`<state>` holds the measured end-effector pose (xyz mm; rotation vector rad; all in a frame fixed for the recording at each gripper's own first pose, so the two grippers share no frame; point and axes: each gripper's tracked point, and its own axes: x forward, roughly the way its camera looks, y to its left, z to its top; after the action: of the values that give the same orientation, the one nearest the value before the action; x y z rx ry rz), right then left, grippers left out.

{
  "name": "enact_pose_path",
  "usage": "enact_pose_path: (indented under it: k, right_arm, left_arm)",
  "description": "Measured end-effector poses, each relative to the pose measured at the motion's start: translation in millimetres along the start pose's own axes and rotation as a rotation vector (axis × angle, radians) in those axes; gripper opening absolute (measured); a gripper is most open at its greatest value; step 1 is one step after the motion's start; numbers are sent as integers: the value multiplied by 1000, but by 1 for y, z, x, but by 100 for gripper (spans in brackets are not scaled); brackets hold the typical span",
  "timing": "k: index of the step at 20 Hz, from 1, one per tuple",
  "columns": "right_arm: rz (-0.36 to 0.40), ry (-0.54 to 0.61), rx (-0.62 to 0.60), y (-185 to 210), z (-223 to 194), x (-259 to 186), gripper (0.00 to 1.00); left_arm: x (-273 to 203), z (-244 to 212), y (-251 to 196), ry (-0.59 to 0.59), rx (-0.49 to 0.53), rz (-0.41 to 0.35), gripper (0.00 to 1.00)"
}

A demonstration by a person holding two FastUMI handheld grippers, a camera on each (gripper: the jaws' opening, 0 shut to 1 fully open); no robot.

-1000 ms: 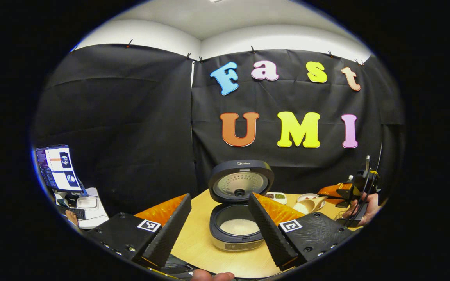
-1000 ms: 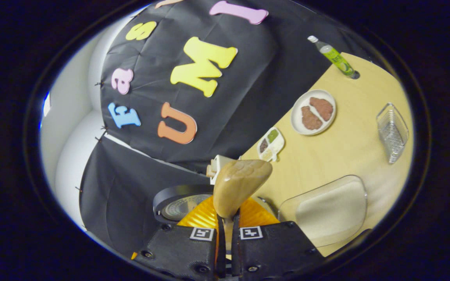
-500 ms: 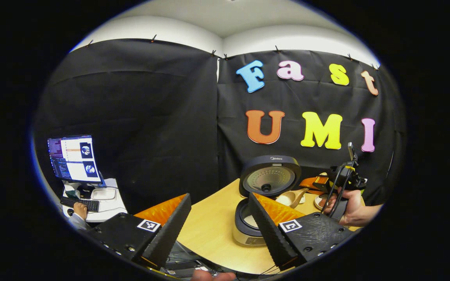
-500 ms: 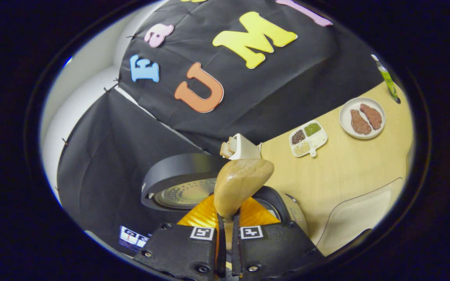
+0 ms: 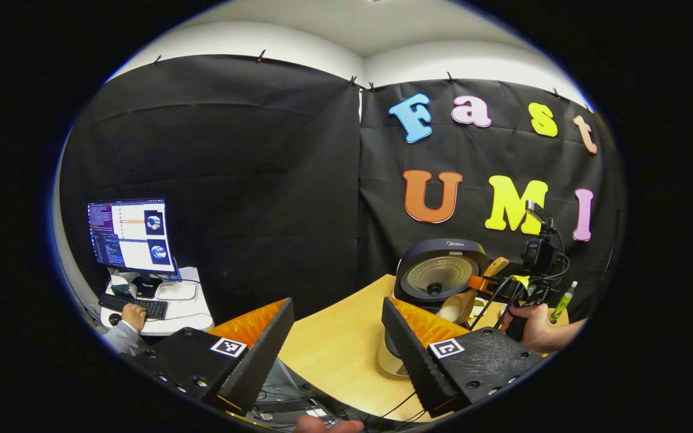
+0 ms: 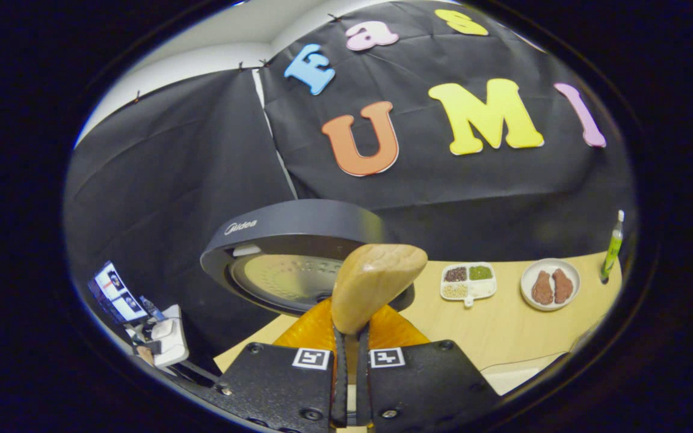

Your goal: Close the left gripper, press the button to open the rice cooker; take a wooden spoon from the chopstick holder with the right hand, scoop a spoonful of rice and pour it into the rice cooker, then put the wooden spoon back into the chopstick holder.

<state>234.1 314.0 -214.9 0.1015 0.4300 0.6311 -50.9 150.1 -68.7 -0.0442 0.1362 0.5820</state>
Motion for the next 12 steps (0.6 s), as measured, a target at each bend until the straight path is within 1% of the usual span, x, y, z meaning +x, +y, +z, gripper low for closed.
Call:
enact_pose_path:
  k: [3, 9, 12]
  right_arm:
    - [-15, -35, -173, 7, 2, -3, 11]
    - [-29, -81, -517, 26, -7, -4, 11]
    - [-58, -115, -671, 33, -8, -7, 11]
  left_arm:
    - [1, 2, 0, -9, 2, -5, 95]
    - [1, 7, 1, -30, -7, -14, 95]
    - [-1, 6, 7, -32, -19, -14, 95]
